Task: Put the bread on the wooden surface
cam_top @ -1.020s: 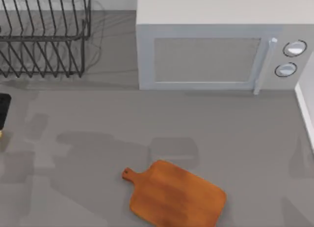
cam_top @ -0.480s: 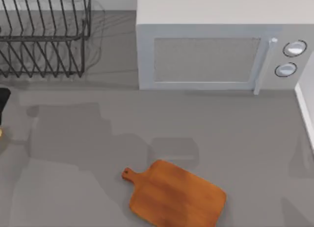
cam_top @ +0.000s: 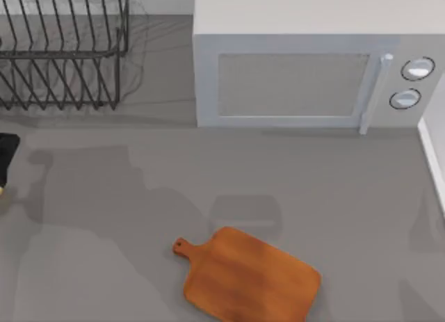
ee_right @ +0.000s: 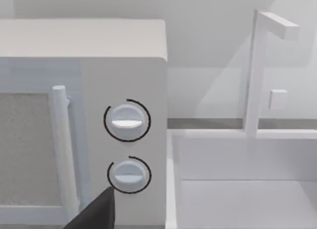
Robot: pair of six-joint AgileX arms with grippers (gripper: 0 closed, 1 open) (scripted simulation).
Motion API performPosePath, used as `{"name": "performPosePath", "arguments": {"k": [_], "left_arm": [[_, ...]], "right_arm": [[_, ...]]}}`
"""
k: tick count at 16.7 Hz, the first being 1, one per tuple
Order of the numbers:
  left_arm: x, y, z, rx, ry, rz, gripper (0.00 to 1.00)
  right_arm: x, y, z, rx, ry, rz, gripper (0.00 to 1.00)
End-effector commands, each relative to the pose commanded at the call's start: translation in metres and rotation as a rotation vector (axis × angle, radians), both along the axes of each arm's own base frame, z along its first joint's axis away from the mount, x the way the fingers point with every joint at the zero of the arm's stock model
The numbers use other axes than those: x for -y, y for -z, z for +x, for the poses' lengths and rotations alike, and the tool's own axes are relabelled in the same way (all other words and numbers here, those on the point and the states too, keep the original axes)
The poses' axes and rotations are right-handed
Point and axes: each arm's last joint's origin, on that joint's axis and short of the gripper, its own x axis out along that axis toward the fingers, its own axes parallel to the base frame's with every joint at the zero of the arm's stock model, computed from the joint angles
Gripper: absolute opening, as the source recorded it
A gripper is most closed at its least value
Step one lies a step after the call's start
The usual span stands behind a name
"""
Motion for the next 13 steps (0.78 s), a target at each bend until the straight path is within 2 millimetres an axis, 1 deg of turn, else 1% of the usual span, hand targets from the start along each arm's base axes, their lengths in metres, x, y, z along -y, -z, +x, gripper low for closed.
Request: {"name": "performPosePath", "arguments": {"k": [3, 5, 6, 9, 13], "left_arm": [[-0.001, 0.03, 0.001, 0.009, 0.0, 0.002, 1.0], [-0.001, 0.045, 0.0, 0.005, 0.0, 0.001, 1.0], [-0.001, 0.049, -0.001, 0.002, 0.0, 0.001, 1.0], [-0.001, 0.049, -0.001, 0.002, 0.0, 0.001, 1.0], [-0.001, 0.049, -0.001, 0.002, 0.0, 0.001, 0.7]], "right_arm": [[0.0, 0.0, 0.0, 0.0, 0.0, 0.0, 1.0], [0.0, 0.0, 0.0, 0.0, 0.0, 0.0, 1.0], [0.0, 0.0, 0.0, 0.0, 0.0, 0.0, 1.0], [0.0, 0.0, 0.0, 0.0, 0.0, 0.0, 1.0], [0.0, 0.0, 0.0, 0.0, 0.0, 0.0, 1.0]]}}
